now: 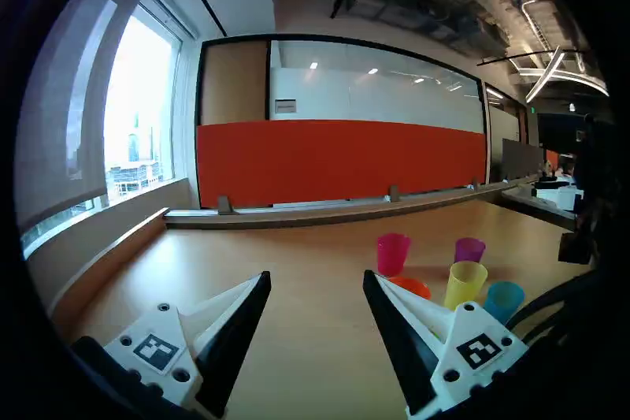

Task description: Pour water

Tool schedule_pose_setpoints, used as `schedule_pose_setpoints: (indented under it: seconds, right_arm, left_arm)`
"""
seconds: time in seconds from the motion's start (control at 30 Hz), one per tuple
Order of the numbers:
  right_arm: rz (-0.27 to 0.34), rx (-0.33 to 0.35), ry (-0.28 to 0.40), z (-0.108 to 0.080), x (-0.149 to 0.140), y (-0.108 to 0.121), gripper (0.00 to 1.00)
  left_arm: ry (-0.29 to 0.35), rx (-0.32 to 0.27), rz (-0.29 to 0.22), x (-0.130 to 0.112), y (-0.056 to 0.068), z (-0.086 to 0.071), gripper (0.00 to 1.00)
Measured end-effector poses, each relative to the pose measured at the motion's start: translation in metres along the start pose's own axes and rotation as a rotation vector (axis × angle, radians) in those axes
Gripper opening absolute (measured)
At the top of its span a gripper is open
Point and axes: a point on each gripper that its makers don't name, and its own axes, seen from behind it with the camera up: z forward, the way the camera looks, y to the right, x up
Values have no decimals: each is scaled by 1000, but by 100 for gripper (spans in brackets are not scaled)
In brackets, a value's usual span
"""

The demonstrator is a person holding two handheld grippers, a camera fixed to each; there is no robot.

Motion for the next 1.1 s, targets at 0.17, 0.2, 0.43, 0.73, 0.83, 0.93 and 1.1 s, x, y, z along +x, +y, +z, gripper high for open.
schedule_pose_setpoints:
  seconds: [0.17, 0.2, 0.43, 0.73, 0.83, 0.93, 1.1]
  right_arm:
    - [15, -53, 44, -4, 7, 10, 96]
    - [19, -65, 55, -4, 9, 12, 96]
    - [41, -134, 111, -10, 20, 24, 96]
    - [49, -191, 132, -11, 22, 32, 97]
    - [50, -209, 125, -10, 17, 36, 98]
    - [52, -225, 105, -8, 10, 39, 98]
    - [74, -235, 85, -6, 6, 40, 98]
  left_arm:
    - [37, 30, 0, 12, 0, 1, 86]
    - [46, 35, -1, 14, 0, 0, 86]
    - [88, 59, -28, 23, 1, 2, 86]
    - [121, 81, -58, 25, 2, 5, 86]
    - [132, 86, -58, 26, 4, 5, 86]
    - [139, 94, -55, 24, 6, 6, 86]
    - [147, 116, -69, 19, 6, 8, 86]
